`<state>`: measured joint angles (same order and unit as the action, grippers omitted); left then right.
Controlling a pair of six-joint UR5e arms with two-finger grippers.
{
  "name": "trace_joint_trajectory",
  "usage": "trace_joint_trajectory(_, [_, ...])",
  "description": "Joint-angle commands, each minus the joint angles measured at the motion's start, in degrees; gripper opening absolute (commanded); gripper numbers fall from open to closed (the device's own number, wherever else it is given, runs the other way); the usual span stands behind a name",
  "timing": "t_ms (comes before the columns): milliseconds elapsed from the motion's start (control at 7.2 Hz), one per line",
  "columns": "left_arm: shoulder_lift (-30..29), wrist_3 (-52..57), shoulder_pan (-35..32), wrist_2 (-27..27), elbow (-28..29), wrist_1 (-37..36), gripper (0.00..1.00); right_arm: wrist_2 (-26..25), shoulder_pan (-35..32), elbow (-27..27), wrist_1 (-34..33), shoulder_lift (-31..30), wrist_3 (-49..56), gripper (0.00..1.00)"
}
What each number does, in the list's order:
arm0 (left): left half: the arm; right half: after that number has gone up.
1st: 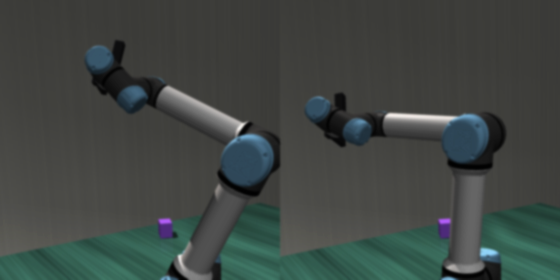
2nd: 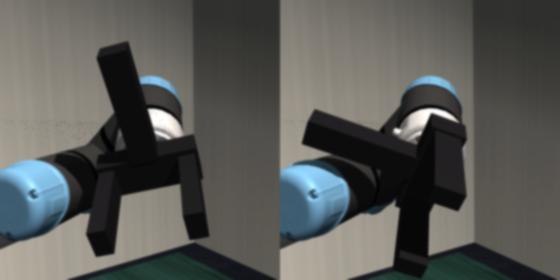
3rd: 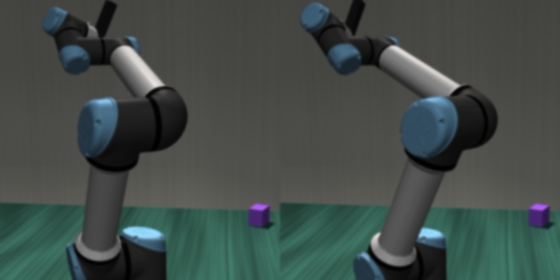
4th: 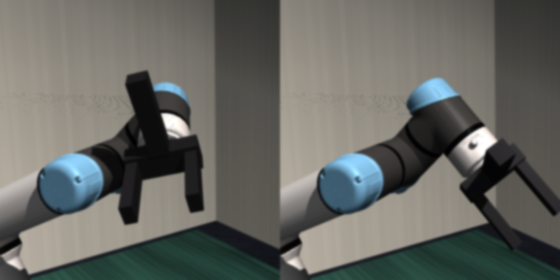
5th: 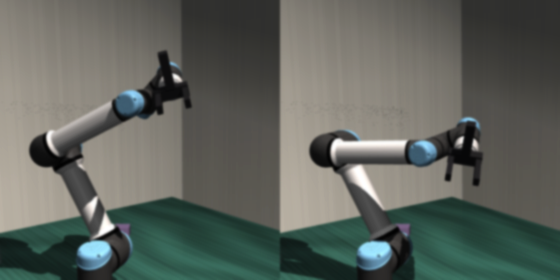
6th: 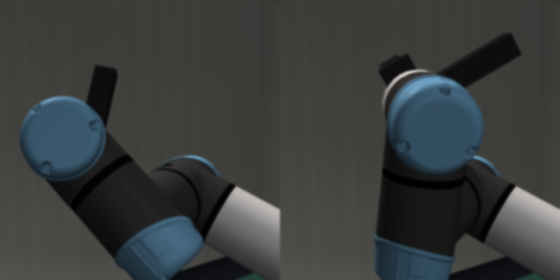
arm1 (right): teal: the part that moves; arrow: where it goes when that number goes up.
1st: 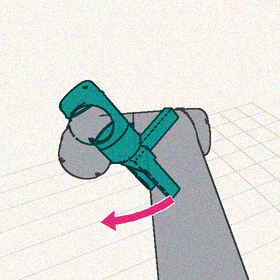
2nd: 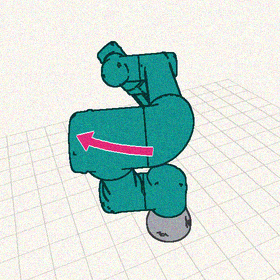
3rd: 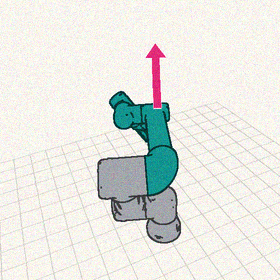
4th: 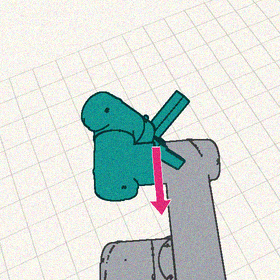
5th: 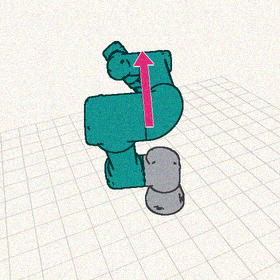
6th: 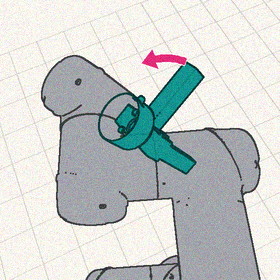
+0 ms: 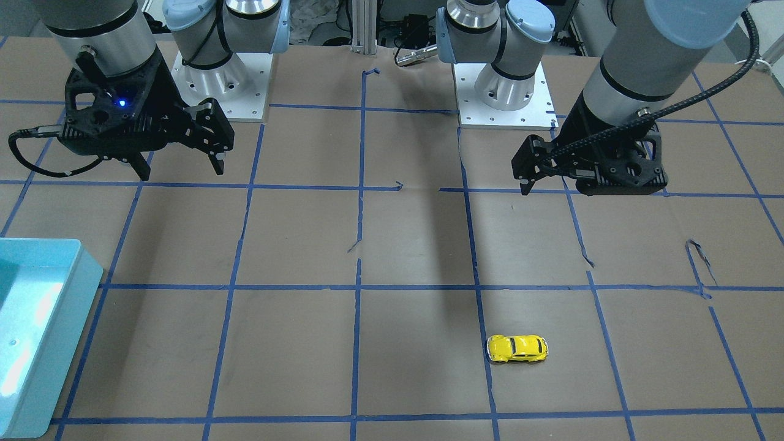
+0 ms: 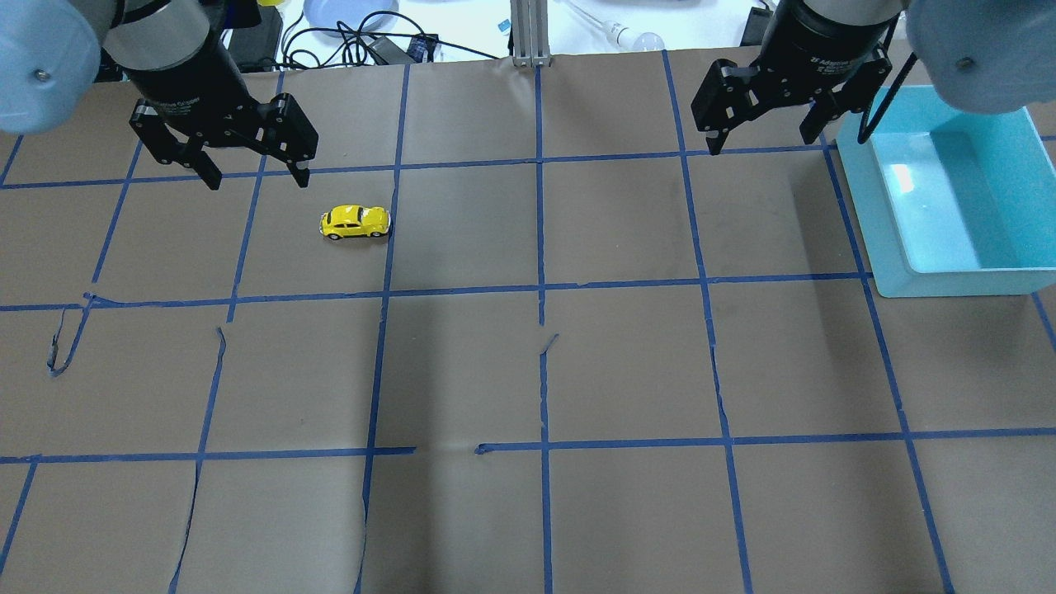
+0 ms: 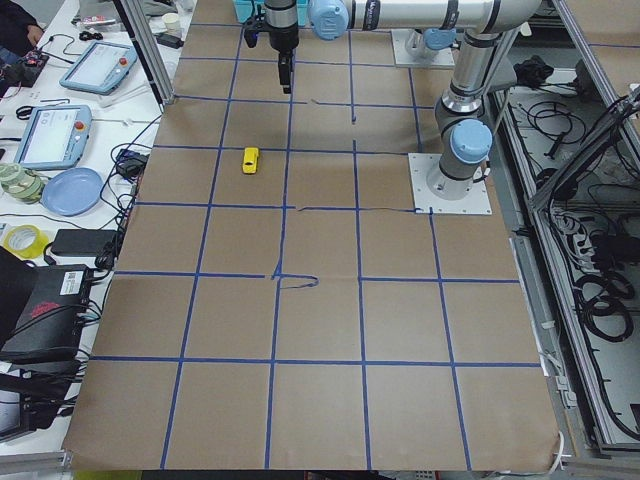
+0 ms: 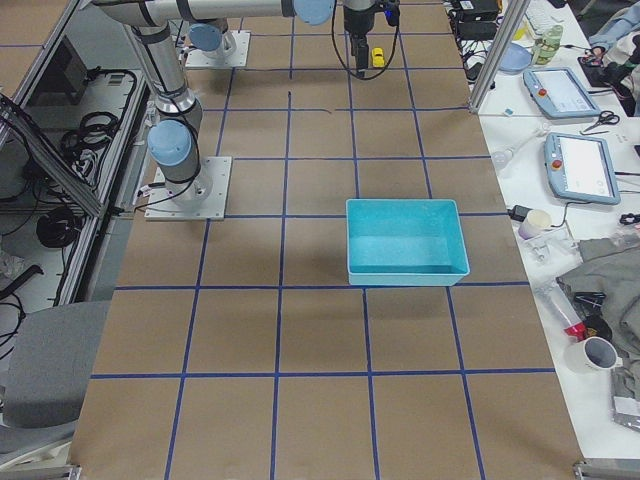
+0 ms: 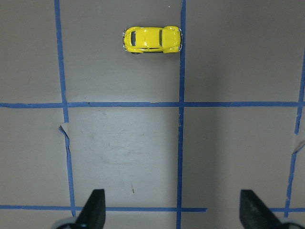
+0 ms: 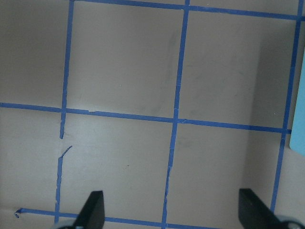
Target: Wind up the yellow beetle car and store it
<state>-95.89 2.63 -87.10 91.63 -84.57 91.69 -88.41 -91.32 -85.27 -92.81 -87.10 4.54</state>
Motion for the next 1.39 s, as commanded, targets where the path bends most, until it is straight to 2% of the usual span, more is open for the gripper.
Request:
trace_joint_trajectory(0, [0.00, 0.00, 0.00, -0.05, -0.07, -0.02, 1.00, -0.01, 0.00, -0.16, 0.00, 0.00, 0.03, 1.00])
trace_joint_trajectory(694, [-1.22, -0.69, 0.88, -0.05, -0.24, -0.45, 1.00, -0.01, 0.00, -0.25, 0.00, 0.00, 0.74, 1.00])
trace_joint_trajectory(833, [-2.01, 0.08, 0.97, -0.05, -0.50, -5.42, 1.00, -0.01, 0.00, -0.25, 0.00, 0.00, 0.82, 1.00])
trace_joint_trajectory(972, [-2.81, -4.61, 0.97, -0.13, -2.07, -10.43, 1.00, -0.01, 0.00, -0.34, 0.00, 0.00, 0.82, 1.00])
trace_joint_trajectory(1250, [-2.82, -28.28, 1.05, 0.04, -4.81, -16.52, 1.00, -0.01, 0.08, -0.25, 0.00, 0.00, 0.74, 1.00])
